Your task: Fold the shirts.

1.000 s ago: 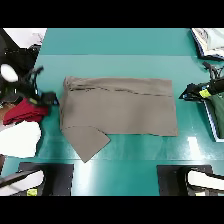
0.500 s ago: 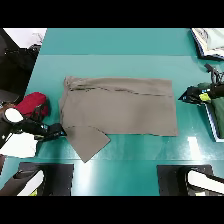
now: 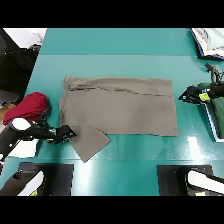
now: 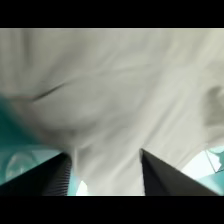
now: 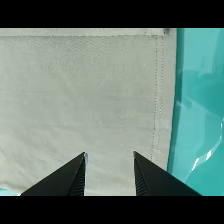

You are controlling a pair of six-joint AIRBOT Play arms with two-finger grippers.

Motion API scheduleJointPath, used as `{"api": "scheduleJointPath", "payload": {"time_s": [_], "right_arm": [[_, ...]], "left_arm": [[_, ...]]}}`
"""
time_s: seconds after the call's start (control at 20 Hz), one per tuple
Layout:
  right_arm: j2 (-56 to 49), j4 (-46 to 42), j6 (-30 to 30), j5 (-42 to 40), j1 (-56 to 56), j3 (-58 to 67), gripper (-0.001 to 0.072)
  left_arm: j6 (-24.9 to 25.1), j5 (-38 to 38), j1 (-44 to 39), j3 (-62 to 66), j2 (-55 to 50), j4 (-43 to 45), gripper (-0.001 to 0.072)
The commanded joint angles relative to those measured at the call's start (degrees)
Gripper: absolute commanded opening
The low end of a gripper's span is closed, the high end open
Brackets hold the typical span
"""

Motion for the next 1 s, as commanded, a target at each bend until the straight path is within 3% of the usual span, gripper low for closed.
{"api": "scheduleJointPath", "payload": {"time_s": [0.0, 0.05, 0.1, 0.4, 0.45, 0.55, 0.95], "right_arm": [[0.1, 0.0, 0.0, 0.7, -0.1, 0.0, 0.0335], [0.1, 0.0, 0.0, 1.6, -0.4, 0.0, 0.0335], [0.1, 0.0, 0.0, 3.0, -1.1, 0.0, 0.0335], [1.7, -0.7, -0.1, 12.2, -10.1, -4.5, 0.0335], [2.8, -0.7, -0.2, 11.9, -12.2, -7.9, 0.0345], [4.6, -0.6, -1.6, 10.9, -16.0, -15.2, 0.0457], [4.9, -0.1, -2.6, 2.8, -15.8, -29.5, 0.0443]], "left_arm": [[0.5, 3.5, -5.3, -0.4, -0.1, -1.8, 0.0169], [0.5, 3.2, -5.9, -0.2, -0.1, -2.1, 0.0049], [0.5, 2.8, -5.8, 0.3, 0.0, -2.3, 0.0029], [2.1, -1.2, -5.8, 8.8, 0.0, -1.6, 0.0028], [2.1, -1.2, -5.8, 10.0, 0.0, -1.6, 0.0029], [2.6, -0.5, -5.8, 11.3, 0.0, -1.6, 0.0029], [3.6, -0.3, -5.8, 11.5, 0.0, -1.7, 0.0029]]}}
